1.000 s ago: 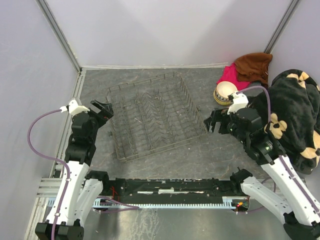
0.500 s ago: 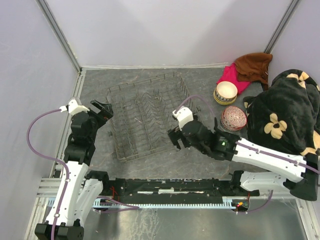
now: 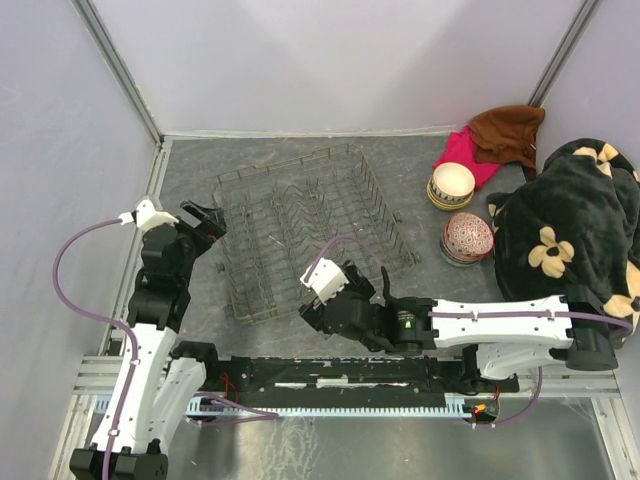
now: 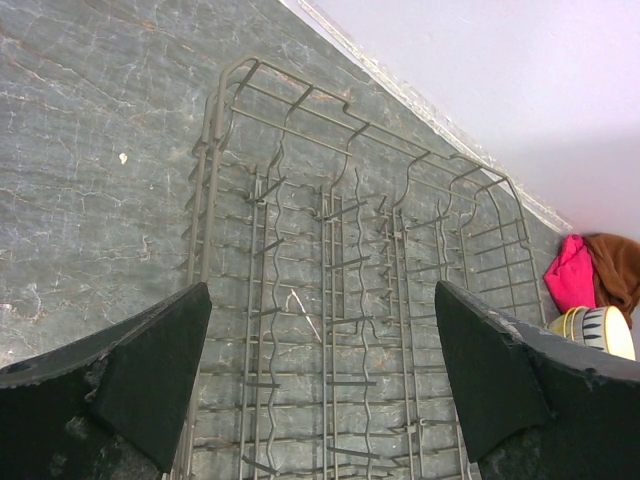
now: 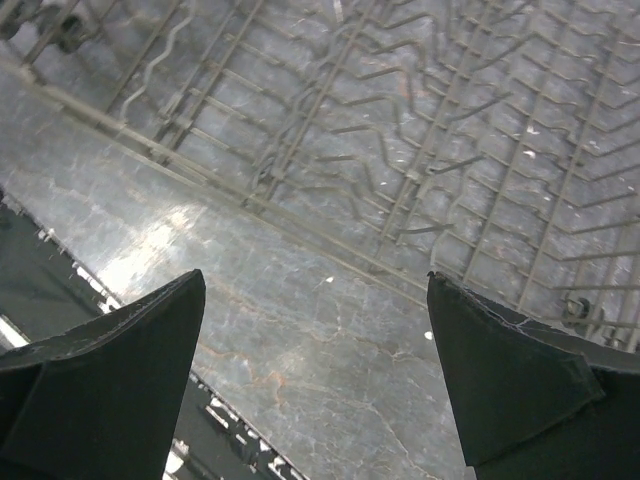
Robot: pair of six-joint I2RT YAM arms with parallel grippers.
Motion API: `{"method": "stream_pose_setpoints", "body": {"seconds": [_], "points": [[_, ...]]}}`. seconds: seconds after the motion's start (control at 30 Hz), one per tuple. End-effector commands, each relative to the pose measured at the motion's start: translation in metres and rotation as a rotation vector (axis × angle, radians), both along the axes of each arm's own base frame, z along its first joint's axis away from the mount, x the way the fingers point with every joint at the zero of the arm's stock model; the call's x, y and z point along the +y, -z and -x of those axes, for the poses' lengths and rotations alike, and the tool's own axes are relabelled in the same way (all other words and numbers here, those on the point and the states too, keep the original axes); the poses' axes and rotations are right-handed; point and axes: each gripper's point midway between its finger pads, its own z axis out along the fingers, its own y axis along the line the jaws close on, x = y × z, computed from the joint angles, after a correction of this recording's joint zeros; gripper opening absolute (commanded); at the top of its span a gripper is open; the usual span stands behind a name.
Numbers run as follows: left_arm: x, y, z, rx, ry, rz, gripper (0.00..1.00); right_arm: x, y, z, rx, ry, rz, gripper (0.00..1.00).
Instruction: Unload the bowls from the dish rack
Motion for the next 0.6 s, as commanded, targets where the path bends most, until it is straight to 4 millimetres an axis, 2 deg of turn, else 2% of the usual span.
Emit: {"method": "stream_pose_setpoints", "body": {"seconds": [0.0, 0.1, 0.2, 0.43, 0.57], "points": [[0.001, -0.024, 0.001, -0.061, -0.007, 0.007, 0.99, -0.013, -0.023, -0.017, -0.074, 0.168, -0.118, 1.00], [0.002, -0.025, 0.002, -0.064, -0.012, 0.005, 0.99, -0.026, -0.028, -0.018, -0.149, 0.285, -0.173, 0.99], [0.002, -0.025, 0.002, -0.064, -0.012, 0.007, 0.99, -0.030, -0.022, -0.014, -0.217, 0.345, -0.128, 0.99], [0.004, -0.025, 0.004, -0.065, -0.023, 0.003, 0.99, -0.017, -0.016, -0.004, -0.227, 0.337, -0.118, 1.00], [0.004, -0.024, 0.004, -0.065, -0.025, 0.004, 0.99, -0.021, -0.020, -0.004, -0.233, 0.339, -0.128, 1.00]]}}
